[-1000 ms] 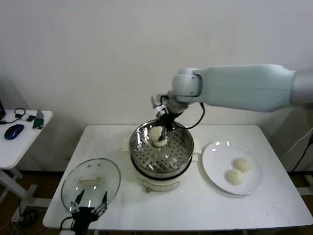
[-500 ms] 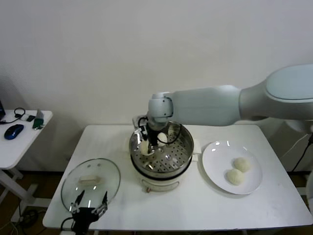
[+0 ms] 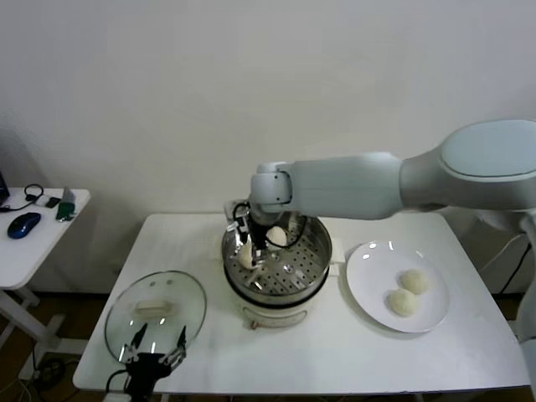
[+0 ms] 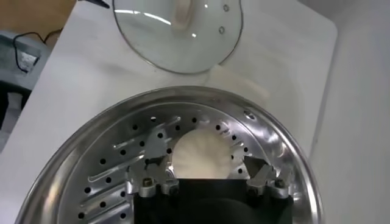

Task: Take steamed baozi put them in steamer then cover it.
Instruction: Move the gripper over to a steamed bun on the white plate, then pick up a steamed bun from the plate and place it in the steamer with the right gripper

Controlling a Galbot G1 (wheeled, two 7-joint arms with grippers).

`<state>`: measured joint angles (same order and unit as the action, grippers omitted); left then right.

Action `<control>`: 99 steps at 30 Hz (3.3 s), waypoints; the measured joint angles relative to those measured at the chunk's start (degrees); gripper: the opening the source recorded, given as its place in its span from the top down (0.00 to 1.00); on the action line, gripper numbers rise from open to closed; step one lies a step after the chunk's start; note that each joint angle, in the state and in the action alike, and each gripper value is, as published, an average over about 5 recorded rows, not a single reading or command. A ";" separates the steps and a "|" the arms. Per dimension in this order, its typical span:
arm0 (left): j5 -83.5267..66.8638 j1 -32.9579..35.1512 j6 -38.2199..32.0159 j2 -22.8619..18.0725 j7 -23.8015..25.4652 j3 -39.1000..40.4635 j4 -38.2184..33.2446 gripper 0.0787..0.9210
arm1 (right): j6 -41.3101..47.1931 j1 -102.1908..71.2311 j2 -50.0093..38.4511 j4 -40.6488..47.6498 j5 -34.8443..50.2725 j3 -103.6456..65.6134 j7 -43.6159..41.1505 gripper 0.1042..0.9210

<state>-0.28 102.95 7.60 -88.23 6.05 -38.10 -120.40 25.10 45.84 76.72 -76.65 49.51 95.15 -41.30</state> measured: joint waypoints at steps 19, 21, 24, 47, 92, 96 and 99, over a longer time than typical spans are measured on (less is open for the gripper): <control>1.04 0.05 0.48 -0.42 0.34 0.69 -0.30 0.12 | -7.22 13.82 -32.15 -14.52 -12.89 16.30 -8.65 0.12; 1.24 0.16 0.43 -0.56 0.34 0.68 -0.22 0.12 | -7.42 12.84 -34.96 -14.82 -15.22 16.85 -8.68 0.12; 1.40 0.39 0.31 -0.71 0.34 0.63 -0.18 0.12 | -7.61 10.71 -38.44 -14.85 -18.40 16.89 -8.69 0.12; 1.97 1.12 -0.08 -1.78 0.38 0.28 0.20 0.12 | -5.87 -16.67 -44.59 -5.60 -31.66 -1.21 -4.83 0.12; 2.33 1.20 0.24 -1.01 0.43 0.25 -0.86 0.12 | -27.41 9.67 -30.45 -7.00 -27.56 3.73 -14.00 0.39; 2.19 1.14 0.25 -1.00 0.41 -0.06 -0.86 0.12 | -33.48 13.72 -26.47 -10.43 -27.98 2.48 -14.19 0.39; 2.00 1.16 0.24 -0.97 0.38 -0.38 -0.85 0.12 | -37.46 15.11 -23.40 -13.08 -29.27 1.59 -13.77 0.39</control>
<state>1.72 104.11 7.84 -89.19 6.43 -38.47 -121.25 -12.36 60.95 53.32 -89.72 20.23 96.74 -55.07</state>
